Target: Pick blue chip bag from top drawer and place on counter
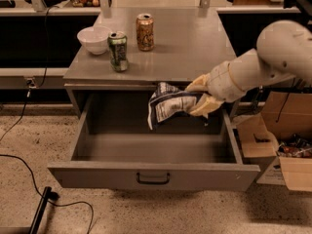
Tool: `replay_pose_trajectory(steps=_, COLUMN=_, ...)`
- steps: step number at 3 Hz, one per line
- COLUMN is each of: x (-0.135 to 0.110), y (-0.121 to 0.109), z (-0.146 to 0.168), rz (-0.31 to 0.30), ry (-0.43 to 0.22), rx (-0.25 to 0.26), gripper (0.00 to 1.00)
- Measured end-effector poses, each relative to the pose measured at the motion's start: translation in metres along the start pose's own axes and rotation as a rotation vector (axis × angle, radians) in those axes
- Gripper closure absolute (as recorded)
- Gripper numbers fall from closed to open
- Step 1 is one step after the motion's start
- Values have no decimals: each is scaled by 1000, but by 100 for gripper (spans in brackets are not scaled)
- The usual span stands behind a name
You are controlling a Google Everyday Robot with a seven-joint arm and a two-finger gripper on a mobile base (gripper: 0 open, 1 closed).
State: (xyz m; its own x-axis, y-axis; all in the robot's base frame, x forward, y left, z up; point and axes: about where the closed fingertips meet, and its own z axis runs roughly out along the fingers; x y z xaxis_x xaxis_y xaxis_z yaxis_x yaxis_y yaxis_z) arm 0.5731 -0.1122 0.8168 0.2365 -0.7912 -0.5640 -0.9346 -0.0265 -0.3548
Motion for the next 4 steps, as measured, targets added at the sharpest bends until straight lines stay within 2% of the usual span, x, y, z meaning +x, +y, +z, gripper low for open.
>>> replay_pose_trajectory(steps=1, x=-1, y=-34, z=-41, rz=12, ry=41, rx=9, gripper=100)
replay_pose_trajectory(steps=2, x=14, y=-78, z=-66, rz=88, ry=101, rx=29, gripper=100)
replay_pose_trajectory(steps=3, x=37, y=-130, z=-79, rz=212, ry=69, rx=89, gripper=73)
replay_pose_trajectory(steps=4, x=45, y=-160, z=-93, rz=285, ry=-2, rx=171, gripper=51)
